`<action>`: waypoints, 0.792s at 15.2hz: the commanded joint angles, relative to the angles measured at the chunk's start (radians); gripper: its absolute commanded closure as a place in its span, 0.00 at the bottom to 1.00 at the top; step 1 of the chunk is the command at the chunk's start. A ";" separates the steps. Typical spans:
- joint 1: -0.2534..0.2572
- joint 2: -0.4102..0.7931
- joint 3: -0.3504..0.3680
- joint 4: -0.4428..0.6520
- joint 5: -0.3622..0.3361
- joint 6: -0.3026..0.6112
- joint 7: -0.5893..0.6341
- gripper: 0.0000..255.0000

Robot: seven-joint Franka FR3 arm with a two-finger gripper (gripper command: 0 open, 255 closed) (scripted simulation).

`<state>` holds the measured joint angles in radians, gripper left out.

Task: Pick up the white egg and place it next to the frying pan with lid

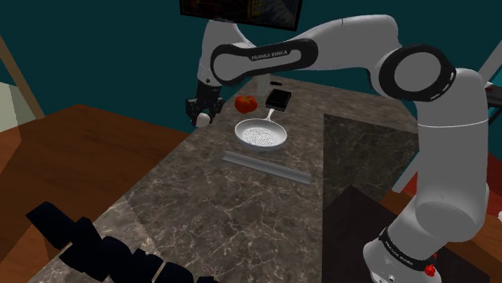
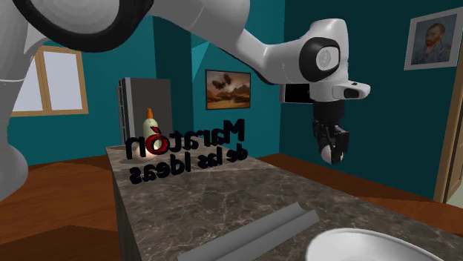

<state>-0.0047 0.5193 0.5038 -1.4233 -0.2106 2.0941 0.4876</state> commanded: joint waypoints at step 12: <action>-0.022 0.114 -0.031 0.064 -0.023 0.044 -0.061 1.00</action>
<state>-0.0242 0.6327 0.4732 -1.3459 -0.2324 2.1237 0.4259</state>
